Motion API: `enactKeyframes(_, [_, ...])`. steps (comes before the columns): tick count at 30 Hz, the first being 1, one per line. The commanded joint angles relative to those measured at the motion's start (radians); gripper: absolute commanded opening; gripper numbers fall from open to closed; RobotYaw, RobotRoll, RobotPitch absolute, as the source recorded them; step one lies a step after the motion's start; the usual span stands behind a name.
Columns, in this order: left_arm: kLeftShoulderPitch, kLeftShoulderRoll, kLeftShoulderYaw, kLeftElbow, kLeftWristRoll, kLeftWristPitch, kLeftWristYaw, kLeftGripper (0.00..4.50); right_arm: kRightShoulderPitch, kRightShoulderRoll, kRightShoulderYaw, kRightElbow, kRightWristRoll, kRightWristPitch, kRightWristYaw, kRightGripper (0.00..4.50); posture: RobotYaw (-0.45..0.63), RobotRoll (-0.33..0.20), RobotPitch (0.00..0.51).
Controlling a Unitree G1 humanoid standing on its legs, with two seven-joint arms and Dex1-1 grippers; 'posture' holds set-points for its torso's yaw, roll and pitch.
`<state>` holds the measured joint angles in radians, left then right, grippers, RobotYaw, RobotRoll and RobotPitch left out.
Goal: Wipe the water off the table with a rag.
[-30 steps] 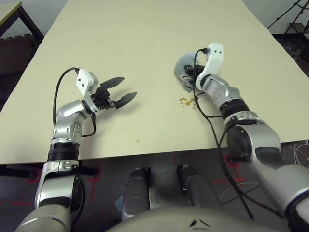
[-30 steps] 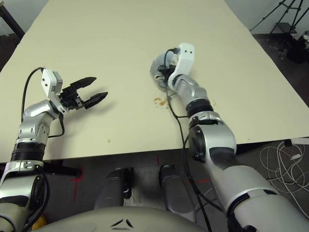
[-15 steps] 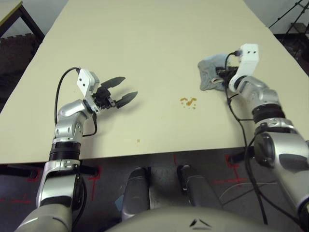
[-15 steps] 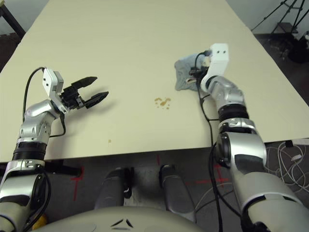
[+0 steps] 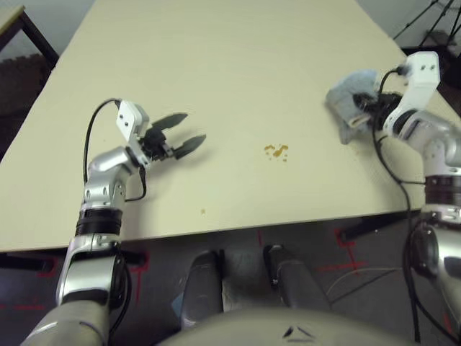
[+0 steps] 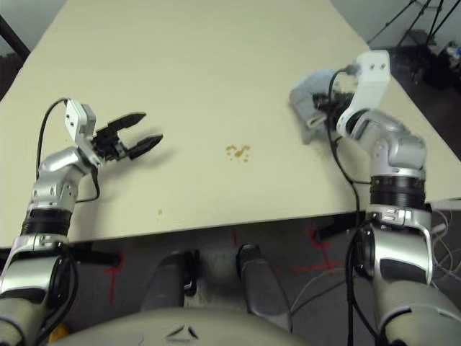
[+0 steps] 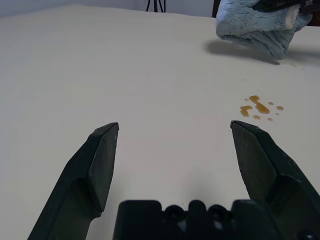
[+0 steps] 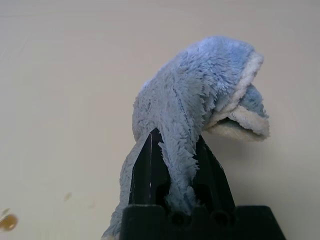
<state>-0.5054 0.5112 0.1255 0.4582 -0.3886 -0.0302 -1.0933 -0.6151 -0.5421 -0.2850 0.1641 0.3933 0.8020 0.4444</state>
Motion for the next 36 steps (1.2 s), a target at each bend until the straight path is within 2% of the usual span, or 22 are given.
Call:
enactKeyframes(1, [-0.017,-0.007,-0.016,0.035,0.02,-0.01,-0.01,4.5,0.068,0.059,0.019,-0.111,0.046,0.072,-0.018,0.16,-0.17,0.0,0.165])
enactKeyframes(6, [-0.033,-0.007,-0.02,0.055,0.021,-0.019,-0.019,4.5,0.15,0.174,0.046,-0.197,0.058,0.116,-0.07,0.16,-0.17,0.0,0.163])
enactKeyframes(10, [-0.042,-0.004,-0.025,0.053,0.018,-0.01,-0.033,4.5,0.185,0.263,0.078,-0.185,0.044,0.099,-0.107,0.16,-0.17,0.0,0.161])
enactKeyframes(19, [0.008,0.038,-0.044,-0.022,-0.005,0.062,-0.124,4.5,0.151,0.376,0.116,-0.163,0.056,0.101,-0.146,0.16,-0.16,0.0,0.165])
enactKeyframes(29, [0.034,0.047,-0.036,-0.062,0.0,0.083,-0.129,4.5,0.109,0.494,0.145,-0.157,0.093,0.175,-0.157,0.16,-0.14,0.0,0.176])
enactKeyframes(36, [0.05,0.057,-0.032,-0.082,-0.004,0.092,-0.123,4.5,0.116,0.555,0.21,-0.185,0.141,0.267,-0.125,0.16,-0.13,0.0,0.177])
